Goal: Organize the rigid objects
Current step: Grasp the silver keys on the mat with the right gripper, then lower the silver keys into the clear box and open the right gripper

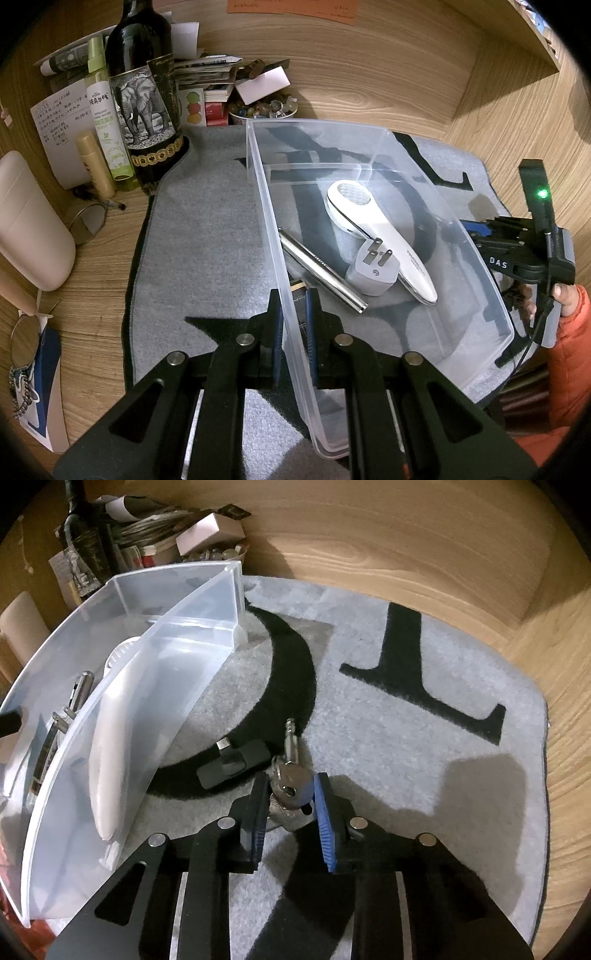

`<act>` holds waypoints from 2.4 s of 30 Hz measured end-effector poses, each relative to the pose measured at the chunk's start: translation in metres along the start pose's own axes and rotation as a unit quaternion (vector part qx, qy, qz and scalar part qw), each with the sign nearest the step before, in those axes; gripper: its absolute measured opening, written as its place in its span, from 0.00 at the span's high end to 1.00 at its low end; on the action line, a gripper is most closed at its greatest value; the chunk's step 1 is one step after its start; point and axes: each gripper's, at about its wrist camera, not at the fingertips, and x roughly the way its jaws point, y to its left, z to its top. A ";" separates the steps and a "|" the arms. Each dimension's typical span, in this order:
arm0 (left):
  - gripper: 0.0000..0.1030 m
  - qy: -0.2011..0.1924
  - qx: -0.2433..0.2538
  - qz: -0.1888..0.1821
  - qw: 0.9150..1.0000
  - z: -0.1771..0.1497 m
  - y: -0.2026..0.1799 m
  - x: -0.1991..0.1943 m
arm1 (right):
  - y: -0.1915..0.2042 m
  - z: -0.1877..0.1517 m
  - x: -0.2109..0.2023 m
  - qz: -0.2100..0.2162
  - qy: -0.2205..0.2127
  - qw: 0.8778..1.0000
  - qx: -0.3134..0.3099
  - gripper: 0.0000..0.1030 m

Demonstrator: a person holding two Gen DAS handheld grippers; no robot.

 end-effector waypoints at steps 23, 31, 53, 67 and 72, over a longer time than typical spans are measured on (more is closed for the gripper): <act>0.89 0.000 0.000 0.000 1.000 0.000 0.000 0.000 | 0.020 0.029 -0.103 0.001 -0.152 0.988 -0.017 0.80; 0.89 0.000 0.000 0.000 1.000 0.000 0.000 0.000 | 0.058 0.038 -0.125 0.035 -0.192 0.979 -0.058 0.80; 0.90 0.000 0.000 0.000 1.000 0.001 -0.002 0.000 | 0.131 0.024 -0.058 0.120 -0.079 0.980 -0.139 0.79; 0.90 0.000 0.001 0.001 1.000 0.001 -0.002 0.000 | 0.132 0.016 -0.041 0.119 -0.028 0.981 -0.151 0.79; 0.89 0.001 0.001 0.001 1.000 0.001 -0.002 0.000 | 0.125 0.018 -0.049 0.119 -0.044 0.981 -0.144 0.76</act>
